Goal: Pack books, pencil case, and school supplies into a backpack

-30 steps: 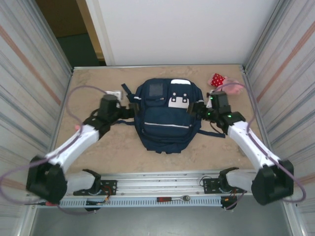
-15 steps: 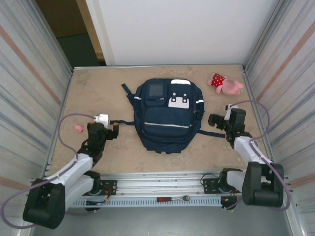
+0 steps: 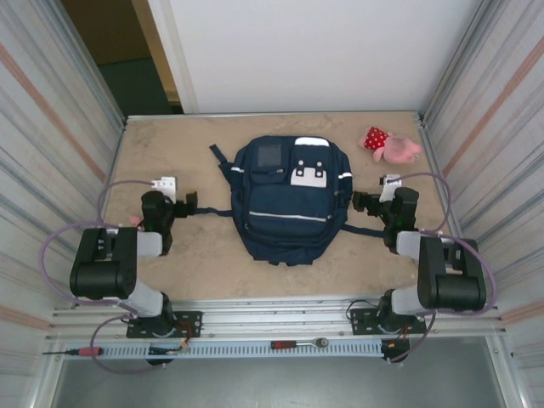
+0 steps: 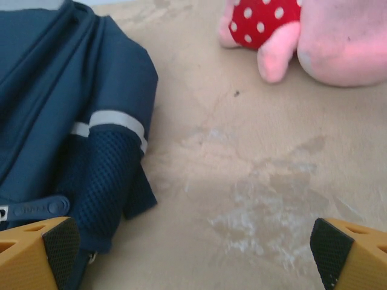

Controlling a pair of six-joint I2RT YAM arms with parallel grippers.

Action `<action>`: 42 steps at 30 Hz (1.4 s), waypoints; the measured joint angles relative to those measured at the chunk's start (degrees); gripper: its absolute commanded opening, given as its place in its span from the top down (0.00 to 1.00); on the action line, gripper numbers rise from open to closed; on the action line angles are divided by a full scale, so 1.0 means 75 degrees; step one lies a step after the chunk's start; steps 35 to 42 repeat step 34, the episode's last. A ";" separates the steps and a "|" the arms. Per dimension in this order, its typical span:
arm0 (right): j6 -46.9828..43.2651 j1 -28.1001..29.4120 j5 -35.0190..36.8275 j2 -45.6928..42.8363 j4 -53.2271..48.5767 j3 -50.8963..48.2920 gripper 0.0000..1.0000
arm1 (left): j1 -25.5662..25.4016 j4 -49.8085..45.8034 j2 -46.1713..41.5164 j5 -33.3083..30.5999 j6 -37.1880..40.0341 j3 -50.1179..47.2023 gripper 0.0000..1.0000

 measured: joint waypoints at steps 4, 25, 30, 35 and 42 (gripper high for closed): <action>0.0093 0.0117 0.0297 0.0726 0.0160 0.0038 0.01 | -0.0067 -0.0009 -0.0017 0.0012 -0.0073 0.0017 0.01; 0.0248 0.0009 0.0659 0.0734 0.0367 0.0181 0.01 | -0.0122 -0.0344 -0.0017 0.0233 -0.0047 0.0047 0.01; 0.0245 0.0003 0.0659 0.0734 0.0367 0.0181 0.01 | -0.0122 -0.0361 -0.0017 0.0233 -0.0047 0.0050 0.01; 0.0245 0.0003 0.0656 0.0734 0.0367 0.0181 0.01 | -0.0122 -0.0361 -0.0017 0.0230 -0.0044 0.0050 0.01; 0.0245 0.0003 0.0656 0.0734 0.0367 0.0181 0.01 | -0.0122 -0.0361 -0.0017 0.0230 -0.0044 0.0050 0.01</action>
